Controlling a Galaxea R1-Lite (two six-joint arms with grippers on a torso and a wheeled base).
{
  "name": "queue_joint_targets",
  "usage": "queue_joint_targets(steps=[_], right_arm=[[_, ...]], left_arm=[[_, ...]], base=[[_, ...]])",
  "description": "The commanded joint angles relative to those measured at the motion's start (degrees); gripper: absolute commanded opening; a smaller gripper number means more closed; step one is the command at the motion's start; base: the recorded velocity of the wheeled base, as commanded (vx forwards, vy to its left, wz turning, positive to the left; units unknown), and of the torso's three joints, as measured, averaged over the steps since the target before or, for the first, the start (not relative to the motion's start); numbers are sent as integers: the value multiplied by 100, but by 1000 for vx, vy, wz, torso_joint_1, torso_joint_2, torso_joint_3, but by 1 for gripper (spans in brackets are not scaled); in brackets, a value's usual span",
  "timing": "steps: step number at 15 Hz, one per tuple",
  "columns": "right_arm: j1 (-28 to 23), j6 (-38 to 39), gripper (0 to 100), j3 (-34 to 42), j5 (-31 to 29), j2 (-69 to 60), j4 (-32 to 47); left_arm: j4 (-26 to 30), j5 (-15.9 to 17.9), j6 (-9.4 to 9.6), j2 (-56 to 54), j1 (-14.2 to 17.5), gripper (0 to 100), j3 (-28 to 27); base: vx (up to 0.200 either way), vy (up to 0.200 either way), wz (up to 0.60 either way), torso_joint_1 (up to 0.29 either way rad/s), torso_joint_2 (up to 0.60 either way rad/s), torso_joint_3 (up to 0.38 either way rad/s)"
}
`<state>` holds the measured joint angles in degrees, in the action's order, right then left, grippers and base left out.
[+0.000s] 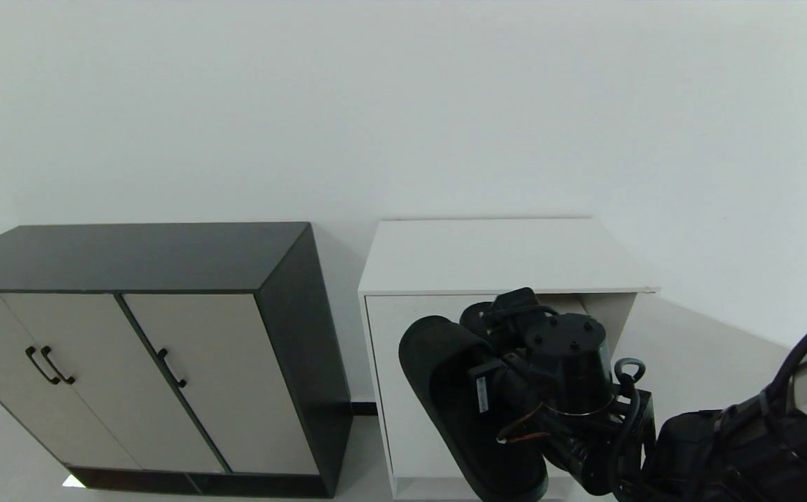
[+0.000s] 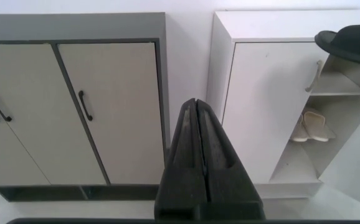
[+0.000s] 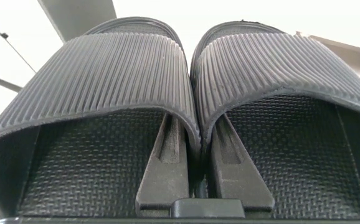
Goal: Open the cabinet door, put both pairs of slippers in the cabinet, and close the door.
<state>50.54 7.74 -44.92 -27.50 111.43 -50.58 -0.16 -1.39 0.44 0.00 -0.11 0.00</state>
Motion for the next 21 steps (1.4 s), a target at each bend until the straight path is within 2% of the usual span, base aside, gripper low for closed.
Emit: queue_joint_targets(steps=[1,16,21], right_arm=[[-1,-1,0,1,-1,63,-40],[-9,-1,0,19,-1,159,-128],[-36,8,0,19,-1,159,-128]], left_arm=[[-2,-2,0,9,-7,0,0],[-2,-2,0,9,-7,0,0],[-2,-2,0,9,2,0,0]], base=[[0,-200,0,2,2,2],[0,-200,0,3,3,1],[0,0,0,0,0,0]])
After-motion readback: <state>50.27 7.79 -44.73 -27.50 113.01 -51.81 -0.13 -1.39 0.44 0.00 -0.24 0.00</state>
